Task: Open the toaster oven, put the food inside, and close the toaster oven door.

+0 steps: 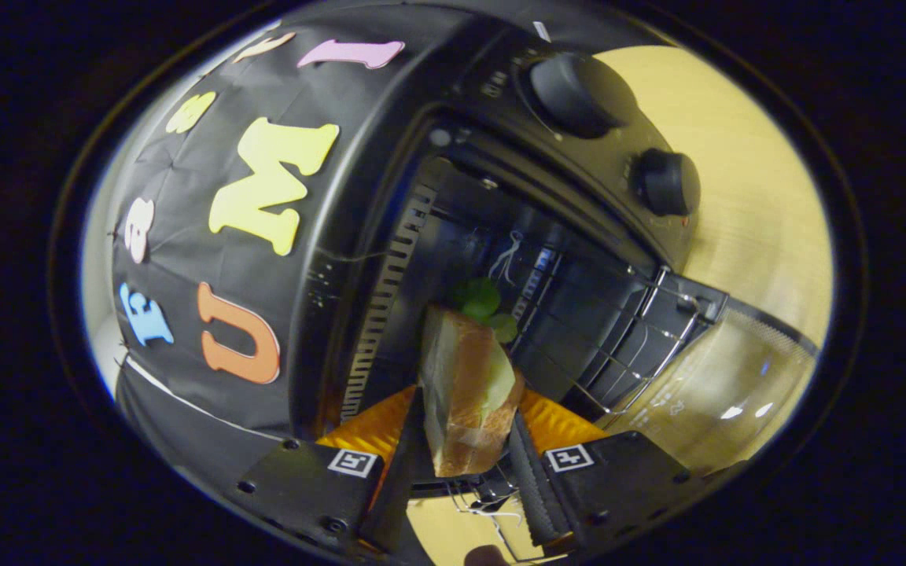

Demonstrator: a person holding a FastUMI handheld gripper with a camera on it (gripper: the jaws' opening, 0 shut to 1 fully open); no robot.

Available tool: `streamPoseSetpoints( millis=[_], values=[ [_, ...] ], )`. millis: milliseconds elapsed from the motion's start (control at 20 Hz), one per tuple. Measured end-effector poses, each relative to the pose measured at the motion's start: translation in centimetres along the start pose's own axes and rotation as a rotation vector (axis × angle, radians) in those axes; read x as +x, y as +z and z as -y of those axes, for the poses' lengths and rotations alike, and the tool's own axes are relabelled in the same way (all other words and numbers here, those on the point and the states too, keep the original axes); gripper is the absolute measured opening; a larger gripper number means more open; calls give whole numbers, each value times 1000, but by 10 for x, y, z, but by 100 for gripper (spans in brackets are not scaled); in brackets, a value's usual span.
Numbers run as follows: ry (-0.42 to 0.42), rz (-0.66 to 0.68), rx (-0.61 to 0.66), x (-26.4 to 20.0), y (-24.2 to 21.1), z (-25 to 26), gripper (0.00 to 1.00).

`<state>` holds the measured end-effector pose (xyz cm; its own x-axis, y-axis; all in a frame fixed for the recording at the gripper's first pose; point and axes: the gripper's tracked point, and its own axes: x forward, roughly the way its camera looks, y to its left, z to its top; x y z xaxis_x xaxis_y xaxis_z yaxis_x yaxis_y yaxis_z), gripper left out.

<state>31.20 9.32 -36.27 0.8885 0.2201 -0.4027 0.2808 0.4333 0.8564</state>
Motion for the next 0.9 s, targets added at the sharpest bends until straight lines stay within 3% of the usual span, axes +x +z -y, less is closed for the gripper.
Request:
streamPoseSetpoints(
  millis=[350,900],
  values=[
    [-129,-144,-346,-14,-23,3,78],
    [-255,-301,-668,-61,-45,21,84]
  ],
)
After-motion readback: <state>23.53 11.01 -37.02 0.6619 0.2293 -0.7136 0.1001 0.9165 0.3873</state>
